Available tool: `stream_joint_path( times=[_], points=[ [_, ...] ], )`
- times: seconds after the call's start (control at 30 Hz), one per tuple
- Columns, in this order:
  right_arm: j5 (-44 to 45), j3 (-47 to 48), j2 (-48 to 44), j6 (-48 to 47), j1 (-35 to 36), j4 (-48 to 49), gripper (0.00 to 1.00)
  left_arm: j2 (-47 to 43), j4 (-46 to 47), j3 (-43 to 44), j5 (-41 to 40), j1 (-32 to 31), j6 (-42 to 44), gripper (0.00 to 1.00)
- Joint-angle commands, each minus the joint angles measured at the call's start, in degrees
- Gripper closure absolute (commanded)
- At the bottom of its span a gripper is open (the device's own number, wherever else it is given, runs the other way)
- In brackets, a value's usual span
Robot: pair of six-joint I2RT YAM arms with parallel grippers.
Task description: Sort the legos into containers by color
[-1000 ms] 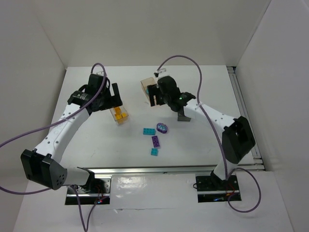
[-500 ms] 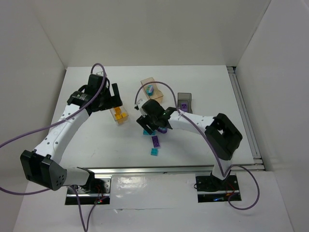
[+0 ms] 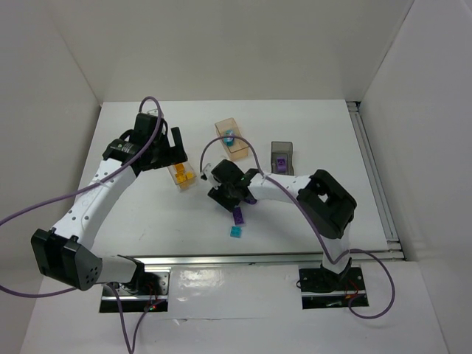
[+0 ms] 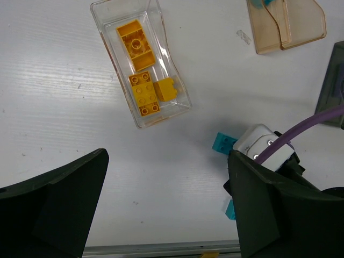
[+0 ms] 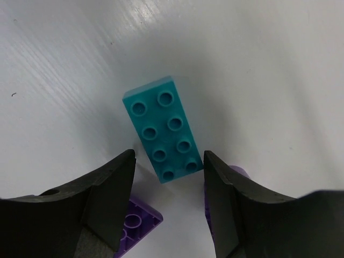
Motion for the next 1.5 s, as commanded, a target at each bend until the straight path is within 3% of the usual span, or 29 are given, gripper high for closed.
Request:
stream_joint_path(
  times=[0.0,0.3,0.47,0.67,0.8,1.1,1.23,1.27,1.3,1.4,1.47],
  points=[
    [-0.91,1.88,0.24,0.17,0.61,1.97,0.4,0.04,0.7,-0.03,0.25,0.25,1.22,0.0],
    [-0.91,3.63,1.12,1.31,1.13,2.68,0.57,-0.49,0.7,-0.56,-0.28,0.25,1.22,0.0],
    [4.79,3.02,-4.41,6.84,-0.09,7.06,0.57,0.3,0.7,-2.48,-0.81,0.25,0.43,0.0],
    [7.88,6.86,-8.03,15.11,-7.2,9.35,0.56,2.24,6.94,-8.64,6.48,0.25,1.05,0.0],
    [7.88,15.04,-3.03,17.66,-12.3,5.23,0.56,2.76,9.05,-9.96,9.91,0.25,1.05,0.0],
    [7.35,29.29,8.14,18.28,-16.53,3.47,0.55,1.71,9.58,-9.96,9.39,0.25,1.05,0.0],
    [8.75,38.78,15.51,18.28,-17.15,-0.39,0.5,1.71,9.05,-9.96,9.39,0.25,1.05,0.0],
    [9.54,39.83,16.14,19.24,-17.15,-1.79,0.43,1.71,9.05,-9.96,8.86,0.25,1.05,0.0],
    [10.24,40.37,16.14,19.25,-17.15,-1.81,0.27,1.71,8.53,-9.96,8.86,0.25,1.05,0.0],
    [13.57,36.61,13.08,20.66,-16.54,0.98,0.15,1.09,8.53,-9.96,8.34,0.25,1.05,0.0],
    [14.29,29.76,7.64,22.05,-16.53,4.59,0.15,0.57,8.53,-9.96,7.37,0.25,1.05,0.0]
  ],
)
